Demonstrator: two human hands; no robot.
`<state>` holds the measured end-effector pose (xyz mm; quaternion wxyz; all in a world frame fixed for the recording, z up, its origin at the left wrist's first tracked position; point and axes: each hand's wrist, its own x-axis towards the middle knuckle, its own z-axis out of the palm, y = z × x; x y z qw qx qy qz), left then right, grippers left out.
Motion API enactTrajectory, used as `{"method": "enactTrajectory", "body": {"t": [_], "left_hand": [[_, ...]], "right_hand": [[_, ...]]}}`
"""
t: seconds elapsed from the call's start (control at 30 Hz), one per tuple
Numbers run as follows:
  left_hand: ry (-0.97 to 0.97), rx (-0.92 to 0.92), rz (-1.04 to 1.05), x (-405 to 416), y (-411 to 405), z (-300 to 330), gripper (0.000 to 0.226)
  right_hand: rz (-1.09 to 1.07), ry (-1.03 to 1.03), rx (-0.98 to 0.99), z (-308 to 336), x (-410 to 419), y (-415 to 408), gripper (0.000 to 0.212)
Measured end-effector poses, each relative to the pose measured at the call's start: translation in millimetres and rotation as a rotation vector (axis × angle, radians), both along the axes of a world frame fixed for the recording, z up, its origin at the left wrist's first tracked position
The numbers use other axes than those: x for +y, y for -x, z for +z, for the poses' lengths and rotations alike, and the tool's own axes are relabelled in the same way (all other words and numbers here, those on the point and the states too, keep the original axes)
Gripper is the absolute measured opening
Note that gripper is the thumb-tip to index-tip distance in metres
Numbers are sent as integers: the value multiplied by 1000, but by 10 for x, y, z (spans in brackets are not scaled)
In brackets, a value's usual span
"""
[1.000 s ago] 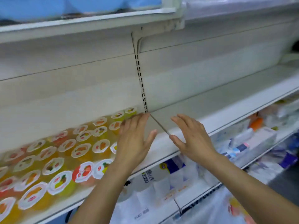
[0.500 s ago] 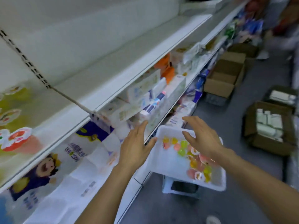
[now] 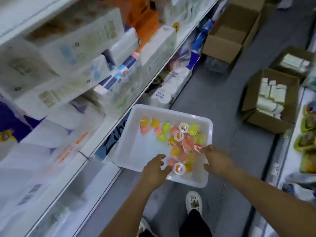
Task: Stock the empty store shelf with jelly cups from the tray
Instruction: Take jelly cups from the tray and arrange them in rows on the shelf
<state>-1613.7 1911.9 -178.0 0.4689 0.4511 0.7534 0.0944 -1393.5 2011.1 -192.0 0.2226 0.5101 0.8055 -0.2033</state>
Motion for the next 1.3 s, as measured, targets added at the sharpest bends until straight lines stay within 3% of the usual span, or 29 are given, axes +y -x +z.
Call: {"method": "enactTrajectory", "body": {"t": [0.2,0.4,0.53,0.7,0.83,1.13,1.3], "left_hand": [[133,-18,46,295,-410,-787,47],[259,187,-72,438,-821,-1408,65],[224,373,-141,482,-963,-1610,68],[160,383,-145,513,-952,-1647,65],[109,274,17,471,-801,-1366,61],[-155,138,453,271,-195,122,54],[-324,194,564,69,159,960,49]], "right_hand": [[279,-68,-86,-632,428,69,64],[495,-67,-207,-1028,605,87,58],[579,-119,-231,-1106,658,124,48],[639,-180,-241,-1085,680,181,47],[522,-177,-151,-879,628,170,64],[237,4,251,212,447,591,53],[201,88,457,992,425,1123,53]]}}
